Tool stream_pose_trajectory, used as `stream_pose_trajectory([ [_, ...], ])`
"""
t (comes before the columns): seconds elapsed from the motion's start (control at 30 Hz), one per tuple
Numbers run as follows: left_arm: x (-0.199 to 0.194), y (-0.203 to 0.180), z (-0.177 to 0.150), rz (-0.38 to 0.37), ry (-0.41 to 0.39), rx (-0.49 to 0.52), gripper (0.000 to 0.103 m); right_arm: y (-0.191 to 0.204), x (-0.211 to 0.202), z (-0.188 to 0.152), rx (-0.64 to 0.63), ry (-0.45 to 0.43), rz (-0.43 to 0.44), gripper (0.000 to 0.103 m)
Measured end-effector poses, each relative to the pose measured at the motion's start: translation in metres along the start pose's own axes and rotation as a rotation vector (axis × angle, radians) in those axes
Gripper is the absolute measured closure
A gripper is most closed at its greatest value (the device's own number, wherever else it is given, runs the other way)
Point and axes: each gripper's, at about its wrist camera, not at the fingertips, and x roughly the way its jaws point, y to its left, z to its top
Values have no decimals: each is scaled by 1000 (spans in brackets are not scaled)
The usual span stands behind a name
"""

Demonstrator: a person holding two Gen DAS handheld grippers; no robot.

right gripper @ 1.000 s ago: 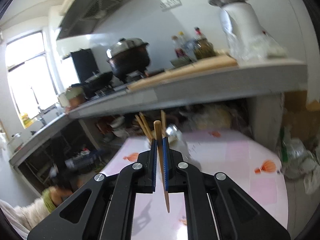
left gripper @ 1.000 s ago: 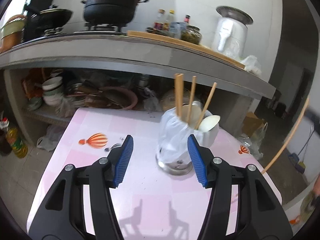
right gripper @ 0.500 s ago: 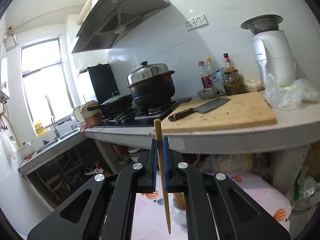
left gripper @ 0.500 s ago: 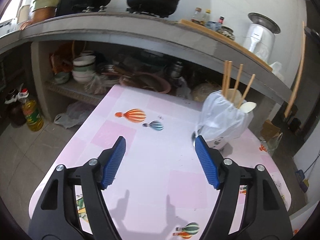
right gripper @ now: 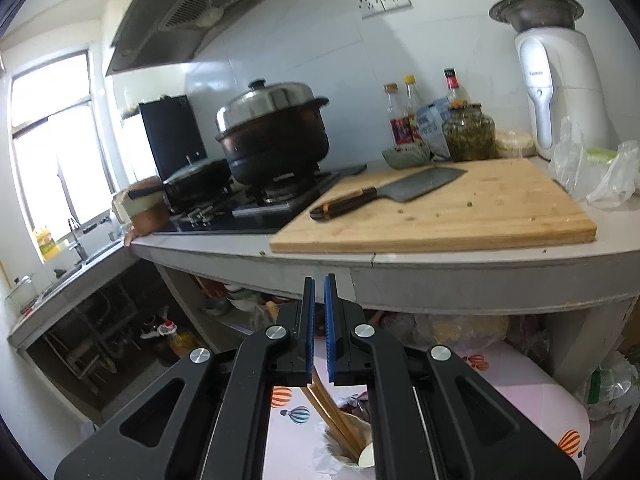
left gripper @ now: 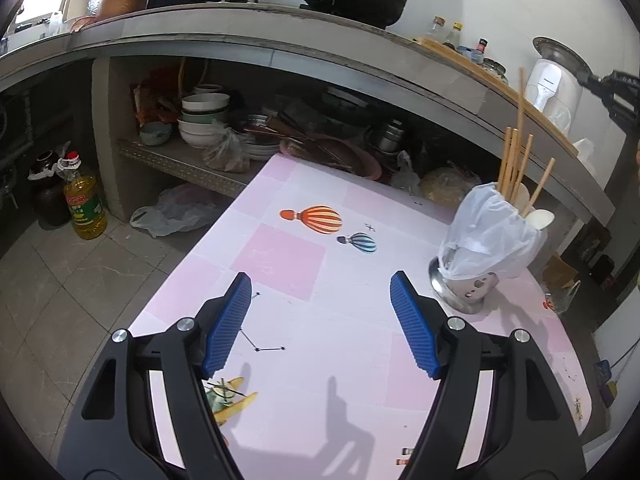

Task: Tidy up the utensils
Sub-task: 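Open right tool and withdraw both tools from the holder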

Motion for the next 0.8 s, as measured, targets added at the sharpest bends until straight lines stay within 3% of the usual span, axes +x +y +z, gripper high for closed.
stream_pose_trajectory([
  [0.13, 2, 4, 2, 1, 1, -6, 35, -5, -2, -8, 13, -2, -1, 98],
  [0.37, 6, 0, 1, -15, 8, 2, 35, -7, -45, -30, 2, -44, -15, 98],
  [0.57, 1, -22, -3, -58, 5, 45, 31, -10, -93, -85, 24, -13, -29, 96],
  [0.6, 0, -26, -4, -65, 6, 54, 31, -11, -98, -98, 33, 2, -33, 93],
  [0.63, -1, -30, -5, -71, 7, 61, 30, -13, -102, -110, 44, 19, -41, 76],
  [0.67, -2, -36, -7, -79, 12, 72, 29, -14, -106, -126, 59, 41, -62, 67],
  [0.7, -3, -41, -8, -86, 17, 82, 28, -16, -110, -139, 73, 53, -83, 46],
  [0.8, -12, -59, -15, -104, 23, 119, 21, -19, -119, -183, 119, 105, -150, 34],
])
